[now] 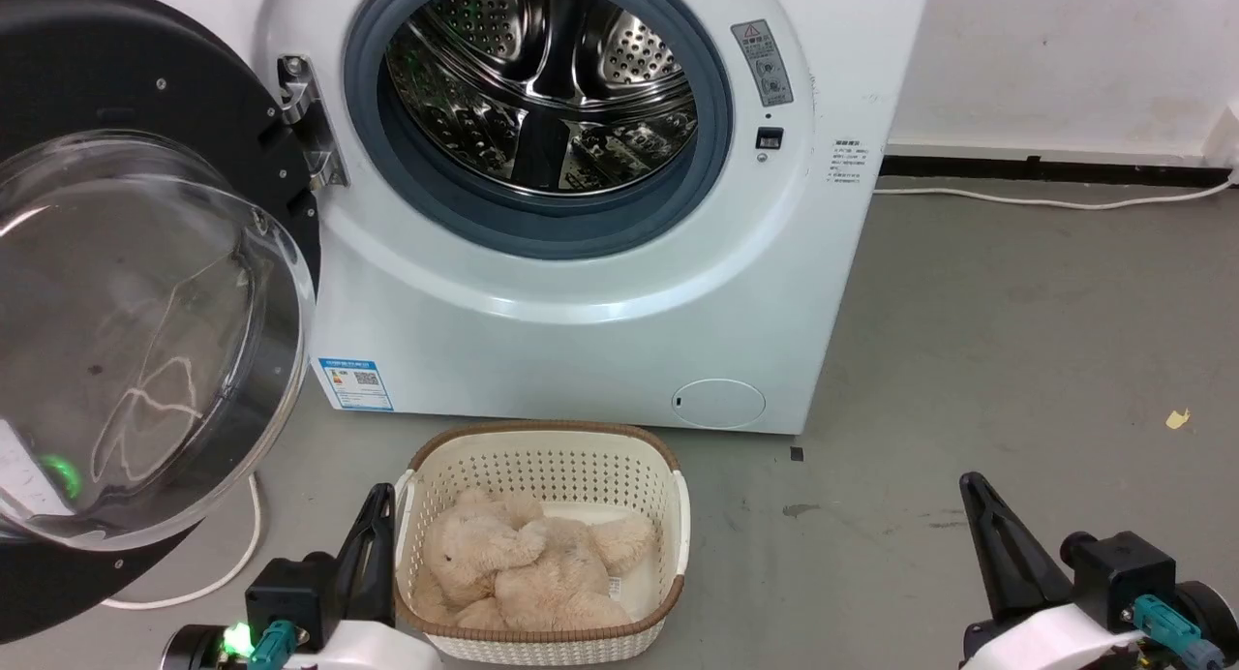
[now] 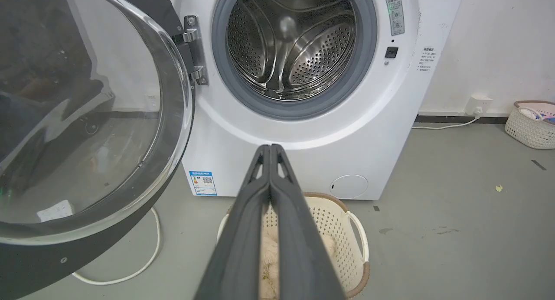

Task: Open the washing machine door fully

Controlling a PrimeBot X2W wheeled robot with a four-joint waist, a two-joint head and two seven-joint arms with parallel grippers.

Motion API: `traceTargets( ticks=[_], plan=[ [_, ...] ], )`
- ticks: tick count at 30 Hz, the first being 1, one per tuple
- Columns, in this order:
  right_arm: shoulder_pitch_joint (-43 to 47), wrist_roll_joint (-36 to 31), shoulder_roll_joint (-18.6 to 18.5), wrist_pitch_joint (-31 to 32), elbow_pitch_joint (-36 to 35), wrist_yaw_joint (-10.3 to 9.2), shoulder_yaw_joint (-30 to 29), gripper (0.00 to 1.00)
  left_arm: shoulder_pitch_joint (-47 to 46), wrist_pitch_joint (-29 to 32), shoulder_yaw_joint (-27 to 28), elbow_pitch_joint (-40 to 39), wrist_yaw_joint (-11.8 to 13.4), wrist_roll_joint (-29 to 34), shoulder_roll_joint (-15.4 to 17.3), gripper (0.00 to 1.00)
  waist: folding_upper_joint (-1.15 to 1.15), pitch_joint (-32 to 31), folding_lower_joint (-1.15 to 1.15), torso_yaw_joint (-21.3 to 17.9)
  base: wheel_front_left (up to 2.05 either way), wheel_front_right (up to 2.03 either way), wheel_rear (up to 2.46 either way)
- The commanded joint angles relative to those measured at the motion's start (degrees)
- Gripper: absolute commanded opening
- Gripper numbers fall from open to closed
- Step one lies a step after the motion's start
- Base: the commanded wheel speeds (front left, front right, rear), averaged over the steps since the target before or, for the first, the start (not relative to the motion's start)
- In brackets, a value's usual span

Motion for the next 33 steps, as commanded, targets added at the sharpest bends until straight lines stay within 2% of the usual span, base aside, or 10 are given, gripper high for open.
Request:
traceTargets(
  ticks=[1,33],
  plan=[
    [-1.0,-0.4,0.0,0.2,-0.2,-0.04,0.1,0.00,-0.8,0.3,0.4,0.1,-0.4,0.7,-0.4,0.00,0.00,0.0,0.00,0.0,0.00,0.00,0.00],
    [-2.5,-1.9,0.0,3.1,-0.2,-0.05,0.9,0.00,-3.0,3.7,3.7,0.3,-2.3,5.3,-2.6,0.00,0.00,0.8,0.00,-0.2,0.00,0.00,0.00]
  ],
)
